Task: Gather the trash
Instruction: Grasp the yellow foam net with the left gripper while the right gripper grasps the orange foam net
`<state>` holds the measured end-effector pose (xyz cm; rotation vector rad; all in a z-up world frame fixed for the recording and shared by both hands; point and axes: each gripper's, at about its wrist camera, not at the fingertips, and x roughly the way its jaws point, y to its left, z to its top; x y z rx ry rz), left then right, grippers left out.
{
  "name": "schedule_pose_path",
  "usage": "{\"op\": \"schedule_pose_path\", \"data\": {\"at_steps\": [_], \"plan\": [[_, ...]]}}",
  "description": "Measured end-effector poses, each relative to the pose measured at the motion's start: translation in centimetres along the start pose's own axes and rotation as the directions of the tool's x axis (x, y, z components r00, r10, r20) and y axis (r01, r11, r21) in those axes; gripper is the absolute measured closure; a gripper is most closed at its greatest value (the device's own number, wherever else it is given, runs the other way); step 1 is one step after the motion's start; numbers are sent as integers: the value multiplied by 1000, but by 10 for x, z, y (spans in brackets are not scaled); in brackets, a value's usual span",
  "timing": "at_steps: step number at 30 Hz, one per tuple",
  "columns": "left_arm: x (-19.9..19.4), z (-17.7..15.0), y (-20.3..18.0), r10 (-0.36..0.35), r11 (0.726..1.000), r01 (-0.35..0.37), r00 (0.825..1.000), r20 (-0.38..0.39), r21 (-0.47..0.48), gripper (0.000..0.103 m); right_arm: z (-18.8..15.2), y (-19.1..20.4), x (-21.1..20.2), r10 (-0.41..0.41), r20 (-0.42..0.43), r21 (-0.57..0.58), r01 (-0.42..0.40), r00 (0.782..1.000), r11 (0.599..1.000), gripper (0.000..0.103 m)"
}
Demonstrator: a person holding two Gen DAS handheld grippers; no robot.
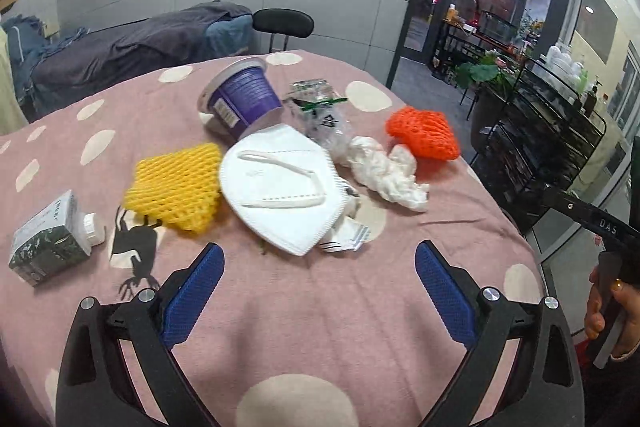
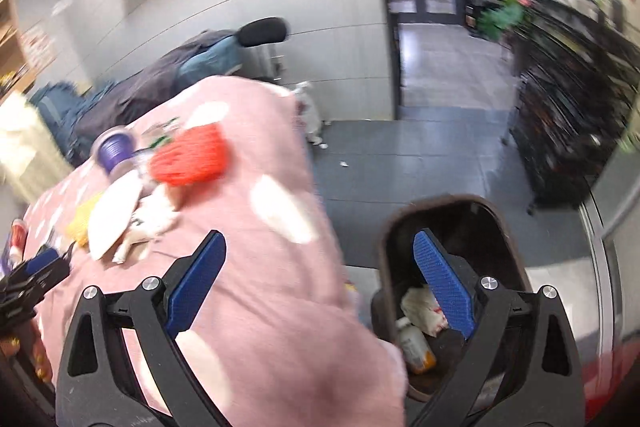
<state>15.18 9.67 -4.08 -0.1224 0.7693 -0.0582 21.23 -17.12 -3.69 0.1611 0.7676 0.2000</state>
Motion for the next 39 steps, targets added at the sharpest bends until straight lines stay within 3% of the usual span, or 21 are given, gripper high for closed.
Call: {"op": "schedule_pose_path", "data": {"at_steps": [5, 9, 17, 19, 24, 29, 31, 32, 34, 39], "plan": [[-3, -2, 37, 72, 997, -72, 997, -6, -7, 14, 18, 43, 13, 67, -15, -111, -68, 998, 992, 9], [-2, 1, 61, 107, 993, -108, 994, -11, -40, 14, 34, 74, 38, 115, -75, -173, -127, 991, 977, 9], [9, 9, 94, 134, 987, -138, 990, -47, -78, 19, 51, 111, 86, 57, -128, -286, -92, 990, 954, 10], [16, 12, 99, 130, 987, -135, 990, -62, -84, 20, 54, 113, 95, 44, -138, -299, -84, 989, 951, 16], [41, 19, 106, 149, 985, -157, 984, -102, -73, 29, 60, 114, 116, 48, -186, -279, -99, 981, 955, 49], [63, 20, 108, 154, 985, -163, 979, -133, -63, 30, 55, 122, 119, 23, -186, -318, -83, 982, 945, 65], [62, 20, 105, 190, 979, -197, 973, -131, -43, 46, 51, 127, 116, 10, -163, -346, -67, 986, 936, 70], [60, 20, 105, 189, 979, -196, 974, -127, -46, 49, 49, 128, 114, 9, -154, -355, -64, 988, 933, 72], [55, 20, 109, 179, 979, -188, 977, -115, -73, 65, 48, 128, 111, 10, -145, -360, -62, 989, 931, 74], [44, 19, 118, 154, 978, -165, 984, -92, -127, 89, 49, 126, 103, 29, -126, -342, -71, 992, 937, 76]]}}
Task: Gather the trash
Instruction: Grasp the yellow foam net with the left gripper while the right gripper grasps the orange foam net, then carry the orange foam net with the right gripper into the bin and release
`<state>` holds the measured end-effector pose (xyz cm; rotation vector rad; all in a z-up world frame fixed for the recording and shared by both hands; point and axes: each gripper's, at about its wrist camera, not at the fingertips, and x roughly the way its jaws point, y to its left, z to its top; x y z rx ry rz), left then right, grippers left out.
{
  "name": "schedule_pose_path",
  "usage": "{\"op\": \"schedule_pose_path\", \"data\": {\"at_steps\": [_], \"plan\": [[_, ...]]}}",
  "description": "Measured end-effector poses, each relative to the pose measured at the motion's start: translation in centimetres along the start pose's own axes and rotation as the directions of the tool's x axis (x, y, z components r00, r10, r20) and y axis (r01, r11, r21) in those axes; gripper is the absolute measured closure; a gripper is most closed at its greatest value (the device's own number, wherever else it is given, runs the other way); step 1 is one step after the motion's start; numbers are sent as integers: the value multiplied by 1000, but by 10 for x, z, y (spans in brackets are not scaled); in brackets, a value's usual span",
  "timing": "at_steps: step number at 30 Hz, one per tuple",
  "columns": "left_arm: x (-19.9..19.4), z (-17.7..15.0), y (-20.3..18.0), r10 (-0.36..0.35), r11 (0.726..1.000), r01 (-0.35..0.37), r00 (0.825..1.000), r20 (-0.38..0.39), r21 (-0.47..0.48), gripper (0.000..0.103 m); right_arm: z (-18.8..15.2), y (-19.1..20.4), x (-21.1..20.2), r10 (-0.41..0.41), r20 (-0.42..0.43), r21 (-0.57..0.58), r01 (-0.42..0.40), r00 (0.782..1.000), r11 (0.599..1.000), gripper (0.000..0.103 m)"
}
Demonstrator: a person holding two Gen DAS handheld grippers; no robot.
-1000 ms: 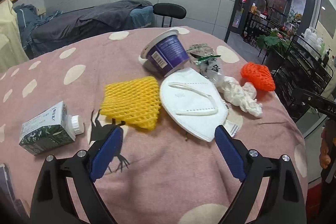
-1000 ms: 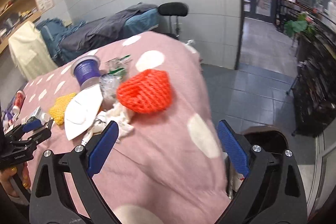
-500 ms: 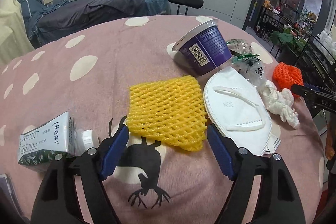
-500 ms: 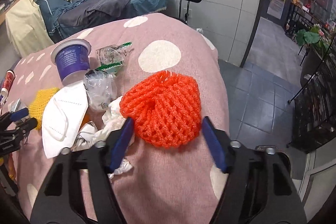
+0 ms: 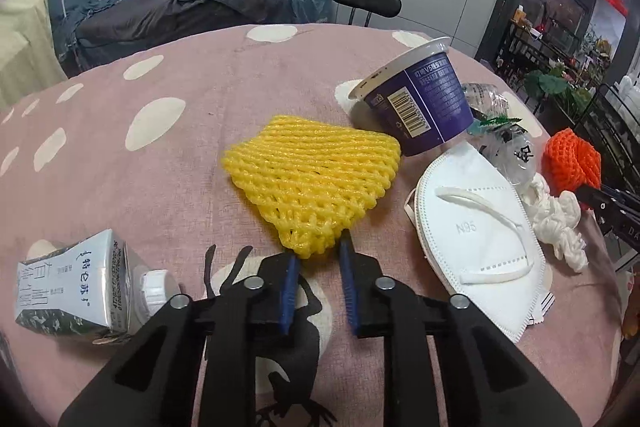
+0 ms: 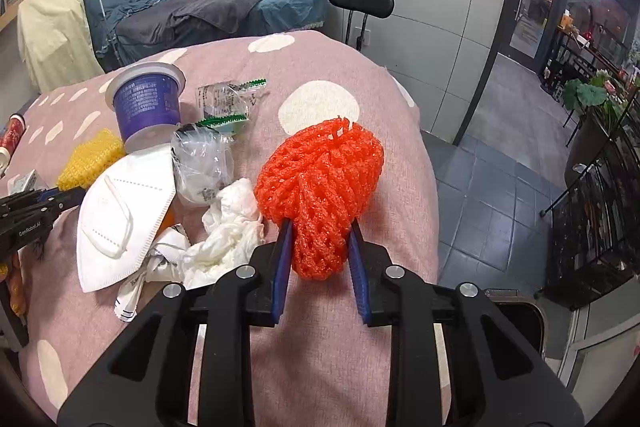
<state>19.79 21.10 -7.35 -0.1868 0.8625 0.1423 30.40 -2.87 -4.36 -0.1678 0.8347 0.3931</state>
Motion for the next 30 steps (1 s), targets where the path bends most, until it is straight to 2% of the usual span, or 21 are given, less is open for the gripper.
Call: {"op": "schedule_pose_path", "data": {"at_steps": [3, 7, 16, 23, 30], "plan": [[-4, -1, 0, -7, 1000, 7, 1000, 13, -8, 95, -2, 1, -7, -5, 16, -5, 5, 1000, 1000, 76], [-12, -6, 1, -31, 999, 32, 999, 28, -34, 96, -8, -2, -17, -5, 30, -4, 5, 1000, 1000, 76], [-45, -15, -19, -80, 997, 80, 990, 117, -2, 97, -15, -18, -36, 8, 65, 54, -11, 998, 998, 76], [-71, -21, -32, -145, 989, 146, 973, 180, 8, 97, -29, -29, -57, 5, 103, 93, -15, 995, 996, 76], [-96, -28, -78, -228, 972, 209, 948, 222, 104, 97, -55, -55, -87, -31, 142, 172, 6, 989, 985, 76]]}}
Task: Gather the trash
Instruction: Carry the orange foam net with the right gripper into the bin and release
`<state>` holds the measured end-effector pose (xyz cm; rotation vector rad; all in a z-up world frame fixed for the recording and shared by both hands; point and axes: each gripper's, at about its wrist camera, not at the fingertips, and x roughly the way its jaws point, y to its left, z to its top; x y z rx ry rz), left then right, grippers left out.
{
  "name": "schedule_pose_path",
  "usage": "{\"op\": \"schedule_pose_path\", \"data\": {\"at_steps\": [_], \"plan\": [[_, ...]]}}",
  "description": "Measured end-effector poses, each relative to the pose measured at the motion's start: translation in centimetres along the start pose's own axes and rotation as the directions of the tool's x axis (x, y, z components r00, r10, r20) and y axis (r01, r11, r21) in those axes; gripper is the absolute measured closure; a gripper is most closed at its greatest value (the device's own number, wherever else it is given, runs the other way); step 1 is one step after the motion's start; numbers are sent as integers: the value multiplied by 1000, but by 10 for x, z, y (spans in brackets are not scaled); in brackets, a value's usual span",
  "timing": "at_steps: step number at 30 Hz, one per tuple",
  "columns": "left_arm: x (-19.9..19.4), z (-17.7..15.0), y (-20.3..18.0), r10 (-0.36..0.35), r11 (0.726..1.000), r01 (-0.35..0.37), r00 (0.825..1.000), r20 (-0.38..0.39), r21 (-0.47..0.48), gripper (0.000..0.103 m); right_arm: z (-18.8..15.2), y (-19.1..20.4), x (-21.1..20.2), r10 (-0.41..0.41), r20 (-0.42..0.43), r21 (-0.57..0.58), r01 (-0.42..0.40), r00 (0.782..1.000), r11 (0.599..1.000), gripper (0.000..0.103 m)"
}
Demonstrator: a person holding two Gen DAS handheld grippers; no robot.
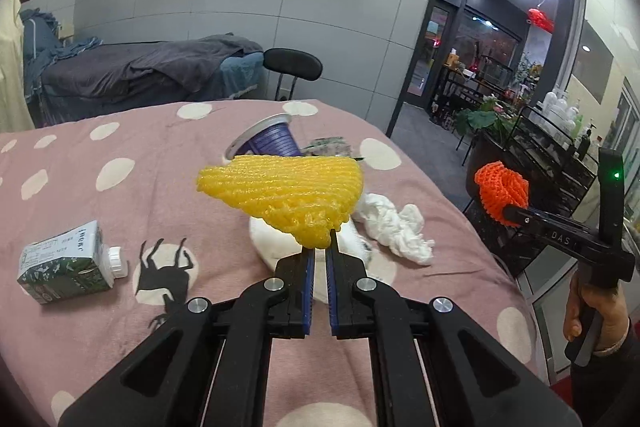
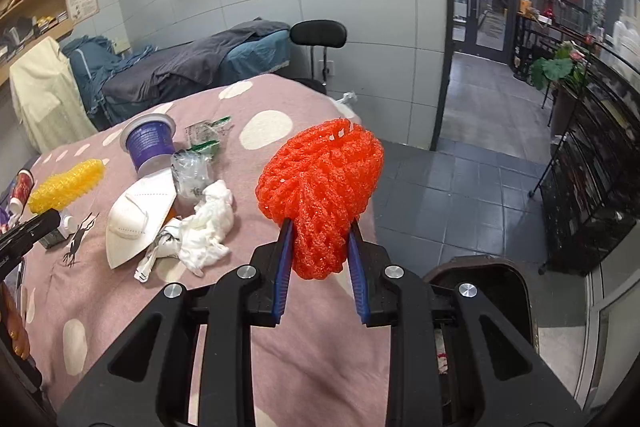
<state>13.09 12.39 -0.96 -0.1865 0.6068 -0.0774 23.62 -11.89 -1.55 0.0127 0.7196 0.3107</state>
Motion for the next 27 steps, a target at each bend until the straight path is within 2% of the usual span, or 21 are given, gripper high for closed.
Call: {"op": "schedule_pose_path", "data": {"at_steps": [6, 13, 21, 27], "plan": [[8, -5, -52, -111, 991, 112, 994, -13, 76, 97, -23, -39, -26, -64, 11, 87, 63, 998, 994, 76], [26, -9, -110, -228, 958, 235, 972, -60, 168, 97, -56, -93, -43, -144, -32, 195, 148, 989, 970, 76], [46, -22, -175, -336, 899, 364, 930, -151, 243, 97, -102, -146, -34, -197, -135, 298, 230, 971, 926, 76], [63, -33, -213, -373, 857, 425, 901, -220, 290, 97, -140, -173, -4, -194, -233, 351, 269, 953, 897, 76]]}}
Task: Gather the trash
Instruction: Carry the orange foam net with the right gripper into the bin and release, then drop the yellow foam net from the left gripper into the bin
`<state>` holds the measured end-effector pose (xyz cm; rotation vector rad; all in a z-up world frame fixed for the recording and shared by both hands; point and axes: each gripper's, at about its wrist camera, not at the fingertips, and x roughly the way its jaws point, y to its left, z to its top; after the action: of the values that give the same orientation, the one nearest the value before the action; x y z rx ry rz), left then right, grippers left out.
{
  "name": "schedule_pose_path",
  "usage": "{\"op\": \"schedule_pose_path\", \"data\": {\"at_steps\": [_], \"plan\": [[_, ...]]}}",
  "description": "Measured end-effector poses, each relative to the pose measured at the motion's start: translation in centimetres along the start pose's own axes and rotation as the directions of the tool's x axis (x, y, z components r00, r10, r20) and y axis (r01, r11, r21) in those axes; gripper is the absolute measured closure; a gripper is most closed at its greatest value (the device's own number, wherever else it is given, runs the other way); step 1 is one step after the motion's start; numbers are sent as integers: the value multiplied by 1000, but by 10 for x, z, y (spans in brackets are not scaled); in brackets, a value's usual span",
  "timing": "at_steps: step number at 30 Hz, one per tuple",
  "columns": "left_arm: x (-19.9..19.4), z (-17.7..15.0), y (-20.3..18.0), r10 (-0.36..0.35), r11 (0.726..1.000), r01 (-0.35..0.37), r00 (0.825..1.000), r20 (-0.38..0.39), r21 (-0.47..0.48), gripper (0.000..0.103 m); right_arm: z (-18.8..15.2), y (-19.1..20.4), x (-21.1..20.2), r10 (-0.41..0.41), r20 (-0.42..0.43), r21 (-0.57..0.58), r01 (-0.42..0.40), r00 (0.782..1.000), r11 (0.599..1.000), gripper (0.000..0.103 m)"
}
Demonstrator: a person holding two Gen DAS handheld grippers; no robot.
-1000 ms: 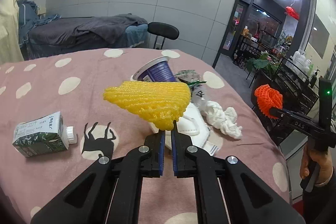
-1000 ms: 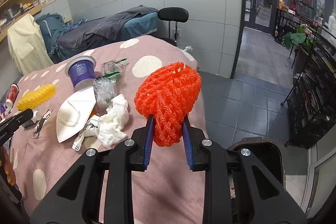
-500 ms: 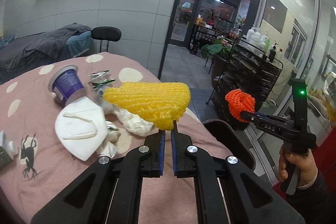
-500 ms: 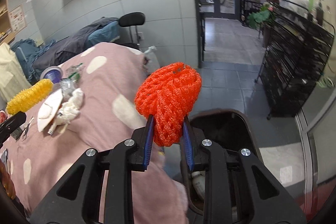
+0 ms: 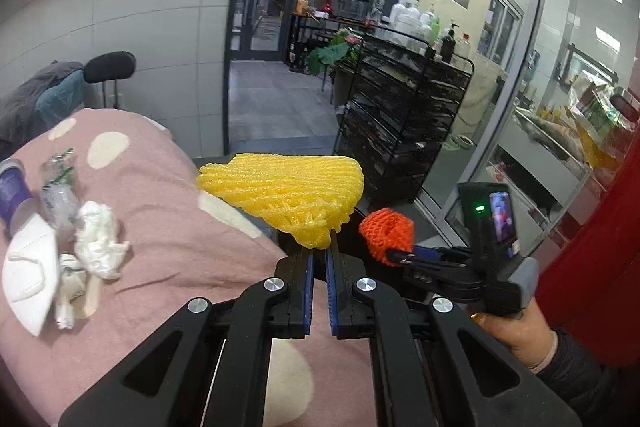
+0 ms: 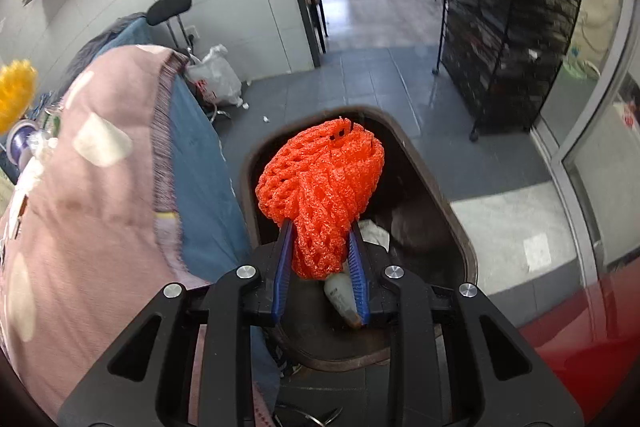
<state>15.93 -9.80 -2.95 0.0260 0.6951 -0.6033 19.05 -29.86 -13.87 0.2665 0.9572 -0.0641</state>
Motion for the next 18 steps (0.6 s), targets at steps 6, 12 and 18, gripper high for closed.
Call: {"op": "schedule_pose_path", "data": {"at_steps": [6, 12, 18], "plan": [[26, -2, -14, -33, 999, 34, 998, -60, 22, 97, -16, -16, 32, -19, -64, 40, 21, 998, 999, 73], [40, -4, -27, -50, 997, 55, 993, -104, 46, 97, -27, -27, 39, -46, -69, 84, 52, 997, 995, 34], [61, -2, -40, -73, 994, 85, 983, -168, 68, 97, -36, -38, 34, -65, -80, 113, 74, 995, 991, 33]]}}
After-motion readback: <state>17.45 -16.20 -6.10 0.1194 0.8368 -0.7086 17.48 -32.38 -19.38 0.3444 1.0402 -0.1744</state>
